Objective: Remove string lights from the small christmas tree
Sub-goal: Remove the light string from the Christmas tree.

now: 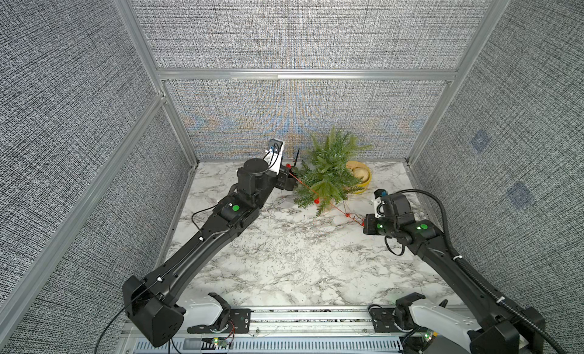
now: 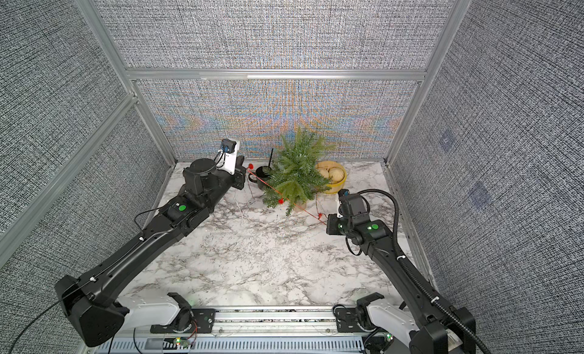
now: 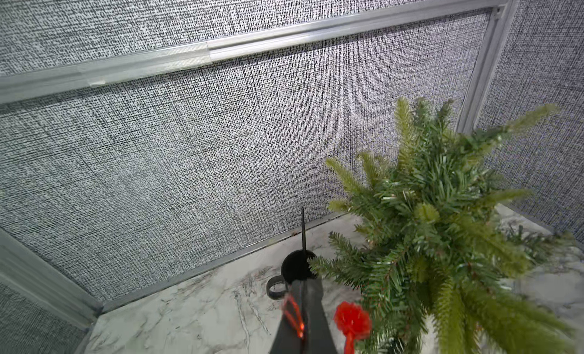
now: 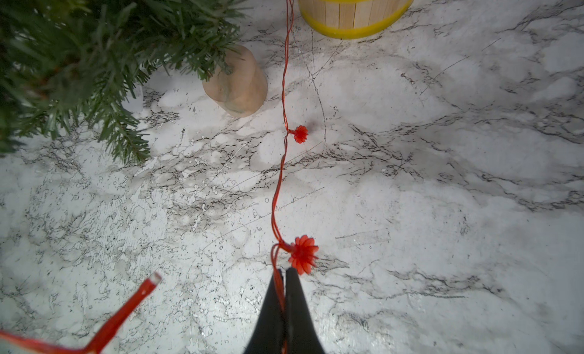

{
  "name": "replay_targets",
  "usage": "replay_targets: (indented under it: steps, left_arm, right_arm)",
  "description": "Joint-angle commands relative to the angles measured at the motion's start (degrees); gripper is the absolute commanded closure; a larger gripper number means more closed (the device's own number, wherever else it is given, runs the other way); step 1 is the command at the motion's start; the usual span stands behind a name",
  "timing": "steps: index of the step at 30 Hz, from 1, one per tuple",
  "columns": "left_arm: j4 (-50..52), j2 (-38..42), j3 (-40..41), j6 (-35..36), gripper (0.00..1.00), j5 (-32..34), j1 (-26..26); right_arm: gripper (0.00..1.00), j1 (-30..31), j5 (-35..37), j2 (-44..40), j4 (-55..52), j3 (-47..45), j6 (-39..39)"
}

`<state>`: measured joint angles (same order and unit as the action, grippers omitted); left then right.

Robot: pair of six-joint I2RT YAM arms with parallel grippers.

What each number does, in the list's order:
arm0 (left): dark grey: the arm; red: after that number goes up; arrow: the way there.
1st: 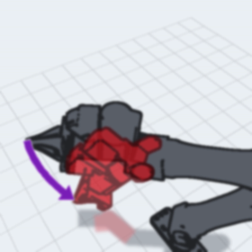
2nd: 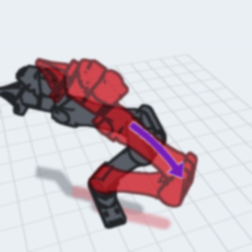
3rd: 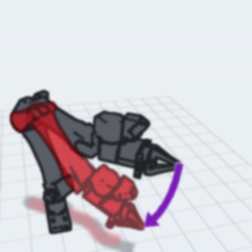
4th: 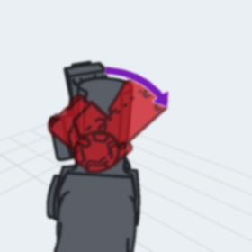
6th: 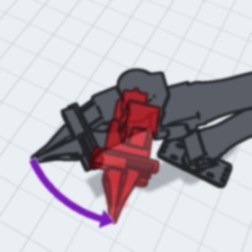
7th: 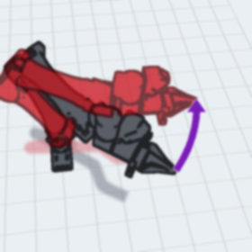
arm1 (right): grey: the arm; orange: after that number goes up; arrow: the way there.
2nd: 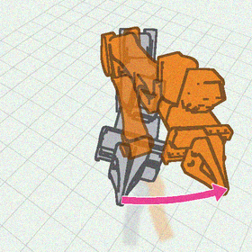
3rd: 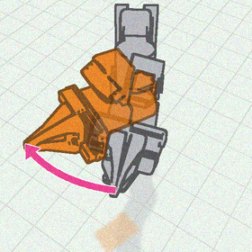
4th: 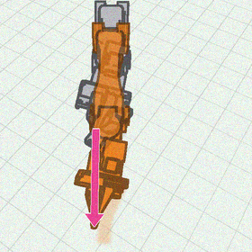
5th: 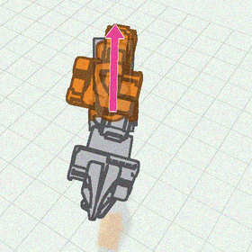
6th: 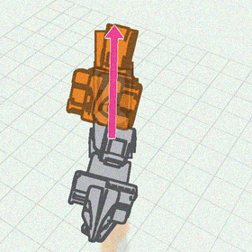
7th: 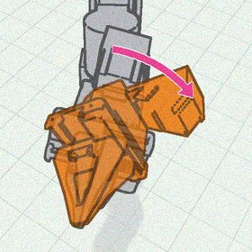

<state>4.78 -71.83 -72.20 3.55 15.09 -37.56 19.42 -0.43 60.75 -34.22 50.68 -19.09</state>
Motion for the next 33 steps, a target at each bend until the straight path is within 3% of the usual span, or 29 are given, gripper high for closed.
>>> replay_targets:
  steps: [1, 6, 10, 15, 19, 22, 27, 33]
  left_arm:
    - [1.7, 3.4, 2.0, 0.4, 1.0, 0.8, 0.0]
    - [7.2, 7.8, 4.2, -2.7, 1.0, -7.9, -0.8]
    - [11.5, 9.1, 4.5, -3.7, 1.0, -8.7, -5.5]
    - [12.7, 8.8, 5.1, -7.3, 1.0, -13.1, -10.1]
    - [11.8, 8.6, 6.6, -9.9, 1.0, -14.3, -12.7]
    - [11.7, 8.5, 7.0, -10.2, 1.0, -14.1, -14.1]
    - [9.3, 6.8, 7.0, -12.1, 1.0, -17.0, -15.6]
    - [7.5, 4.1, 6.1, -13.0, 1.0, -17.3, -18.2]
  right_arm:
    - [1.0, -0.1, 0.5, -0.1, -0.5, -0.1, 0.3]
    - [1.0, -0.1, 1.0, -0.1, -0.7, -0.3, 0.3]
    - [1.0, 0.0, 3.2, -1.3, -3.0, 0.0, 0.6]
    - [1.0, -0.1, 12.7, -5.8, -9.5, 0.6, -1.8]
    - [1.0, -0.1, 17.0, -11.0, -11.4, -0.1, -3.4]
    - [1.0, -0.3, 24.1, -15.0, -12.3, 0.5, -4.1]
    - [1.0, -2.9, 35.6, -15.8, -9.5, 5.8, 0.7]
    - [1.0, -7.6, 36.1, -10.7, -2.5, 17.0, 8.6]
